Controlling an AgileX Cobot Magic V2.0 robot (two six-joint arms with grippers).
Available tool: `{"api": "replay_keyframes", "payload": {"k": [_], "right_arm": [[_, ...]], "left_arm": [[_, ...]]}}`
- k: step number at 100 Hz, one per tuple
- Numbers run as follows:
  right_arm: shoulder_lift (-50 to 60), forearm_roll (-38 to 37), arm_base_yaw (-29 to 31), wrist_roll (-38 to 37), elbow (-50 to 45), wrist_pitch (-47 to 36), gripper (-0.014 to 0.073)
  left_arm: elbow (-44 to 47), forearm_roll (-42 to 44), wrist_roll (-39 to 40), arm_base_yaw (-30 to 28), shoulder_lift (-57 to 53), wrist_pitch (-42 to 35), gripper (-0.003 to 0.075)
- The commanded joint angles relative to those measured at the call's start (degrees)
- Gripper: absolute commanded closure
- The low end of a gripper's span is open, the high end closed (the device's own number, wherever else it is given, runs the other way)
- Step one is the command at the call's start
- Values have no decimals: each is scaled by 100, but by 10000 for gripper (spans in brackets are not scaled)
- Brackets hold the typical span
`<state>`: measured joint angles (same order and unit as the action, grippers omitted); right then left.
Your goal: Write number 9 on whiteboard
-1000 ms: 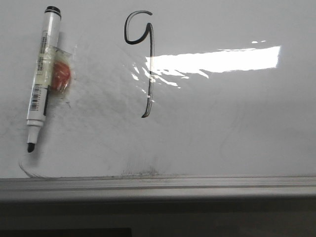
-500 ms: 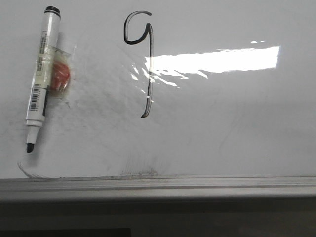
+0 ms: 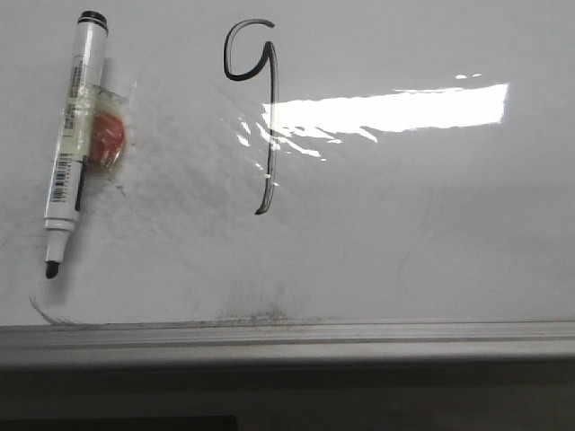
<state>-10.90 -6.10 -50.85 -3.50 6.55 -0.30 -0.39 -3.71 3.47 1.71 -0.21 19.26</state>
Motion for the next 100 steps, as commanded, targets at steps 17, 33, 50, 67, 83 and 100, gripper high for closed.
{"api": "replay_keyframes", "payload": {"k": [17,33,50,67,83,100], "right_arm": [[-56,-48,16,25,151,-472,658],[-56,-48,16,25,151,-472,658],[-43,-48,136,25,147,-604,658],[-33,-48,1221,25,125,-743,658],[9,-48,2836,14,-368,-1346,658],[365,-75,4304,-216,-767,-1473,658]], "left_arm": [[230,-62,67,-19,-167,-207,741],[230,-62,67,-19,-167,-207,741],[230,-62,67,-19,-167,-207,741],[230,-62,67,-19,-167,-207,741],[230,-62,67,-19,-167,-207,741],[230,-62,67,-19,-167,-207,741]]}}
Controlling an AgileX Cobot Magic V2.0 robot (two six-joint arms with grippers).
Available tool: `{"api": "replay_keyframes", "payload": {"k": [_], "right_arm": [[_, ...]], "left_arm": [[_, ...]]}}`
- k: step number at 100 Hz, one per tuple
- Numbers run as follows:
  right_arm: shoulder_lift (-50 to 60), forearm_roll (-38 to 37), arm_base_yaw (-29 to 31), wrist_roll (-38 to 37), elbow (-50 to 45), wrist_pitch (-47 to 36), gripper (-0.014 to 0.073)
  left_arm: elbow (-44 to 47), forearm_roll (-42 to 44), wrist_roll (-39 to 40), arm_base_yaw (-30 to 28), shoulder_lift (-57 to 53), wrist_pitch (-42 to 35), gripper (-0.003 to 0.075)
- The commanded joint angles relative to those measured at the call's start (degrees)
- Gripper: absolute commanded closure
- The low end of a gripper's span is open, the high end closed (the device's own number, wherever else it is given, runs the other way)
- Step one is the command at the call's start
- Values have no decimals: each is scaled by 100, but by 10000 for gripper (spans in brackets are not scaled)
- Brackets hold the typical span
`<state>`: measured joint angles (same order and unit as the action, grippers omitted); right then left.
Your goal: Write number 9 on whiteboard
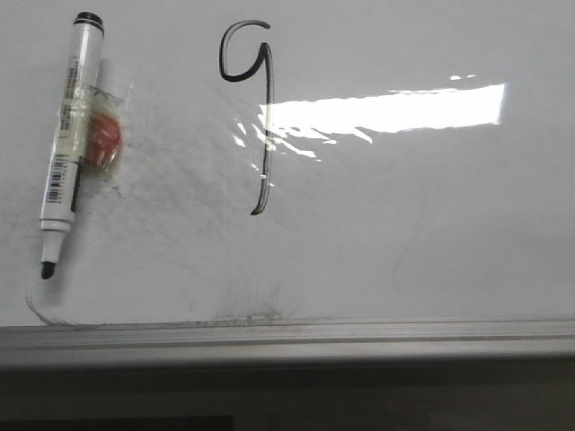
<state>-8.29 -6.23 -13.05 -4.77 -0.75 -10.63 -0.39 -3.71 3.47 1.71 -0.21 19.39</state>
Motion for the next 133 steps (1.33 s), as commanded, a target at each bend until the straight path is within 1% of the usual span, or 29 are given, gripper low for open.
{"api": "replay_keyframes", "payload": {"k": [1,8,12,17,27,31,41,55,92,93,133], "right_arm": [[140,-62,615,-88,-54,-440,658],[335,-62,1051,-74,-56,-222,658],[425,-62,1261,-74,-56,47,658],[567,-49,1548,-74,-56,505,658],[902,191,1912,-74,-56,1639,658],[1038,216,2037,-63,-56,1946,658],[1005,270,2167,108,-56,2405,658],[1005,270,2165,190,-56,2819,658],[1005,270,2165,216,-56,2817,658],[1005,270,1799,216,-56,2817,658],[1005,270,1799,216,-56,2817,658]], "left_arm": [[230,-62,67,-19,-167,-220,741],[230,-62,67,-19,-167,-220,741],[230,-62,67,-19,-167,-220,741],[230,-62,67,-19,-167,-220,741],[230,-62,67,-19,-167,-220,741],[230,-62,67,-19,-167,-220,741],[230,-62,67,-19,-157,-220,741],[230,-62,67,-19,-157,-220,741],[230,-62,67,-19,-157,-220,741],[230,-62,67,-19,-157,-220,741],[230,-62,67,-19,-157,-220,741]]}}
